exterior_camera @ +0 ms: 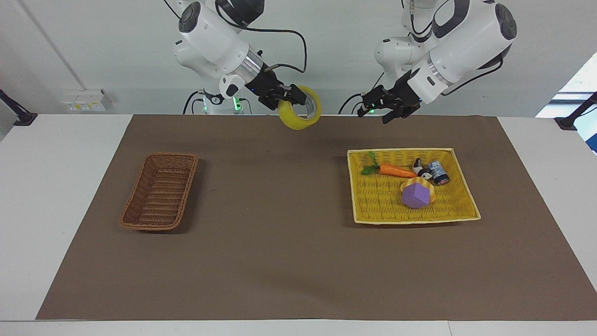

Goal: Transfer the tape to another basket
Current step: 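Carry the tape with the right gripper into the brown wicker basket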

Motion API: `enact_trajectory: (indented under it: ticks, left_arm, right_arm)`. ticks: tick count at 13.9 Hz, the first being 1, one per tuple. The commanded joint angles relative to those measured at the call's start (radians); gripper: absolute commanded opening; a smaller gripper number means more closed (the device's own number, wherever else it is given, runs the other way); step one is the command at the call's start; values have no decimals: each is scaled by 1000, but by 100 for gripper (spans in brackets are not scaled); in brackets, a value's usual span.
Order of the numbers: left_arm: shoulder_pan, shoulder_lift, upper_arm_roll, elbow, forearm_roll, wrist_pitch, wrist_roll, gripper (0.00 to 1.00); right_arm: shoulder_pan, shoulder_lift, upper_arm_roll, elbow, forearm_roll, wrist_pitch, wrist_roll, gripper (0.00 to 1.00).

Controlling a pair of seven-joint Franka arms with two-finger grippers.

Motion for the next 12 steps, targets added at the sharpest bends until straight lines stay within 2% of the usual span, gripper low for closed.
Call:
enact_trajectory:
  ticks: [1, 4, 8, 12]
  left_arm:
    - [41, -3, -5, 31, 185, -36, -3, 100]
    - [58, 11, 6, 74, 337, -36, 53, 100]
    - [92, 35, 64, 151, 385, -73, 124, 100]
    - [137, 49, 70, 151, 446, -108, 234, 100]
  right_arm:
    - [-119, -11, 1, 40, -10, -102, -184, 0]
    - [-246, -5, -2, 74, 0, -184, -336, 0]
    - [-441, -2, -3, 87, 12, -278, -558, 0]
    - [-567, -1, -5, 77, -10, -242, -678, 0]
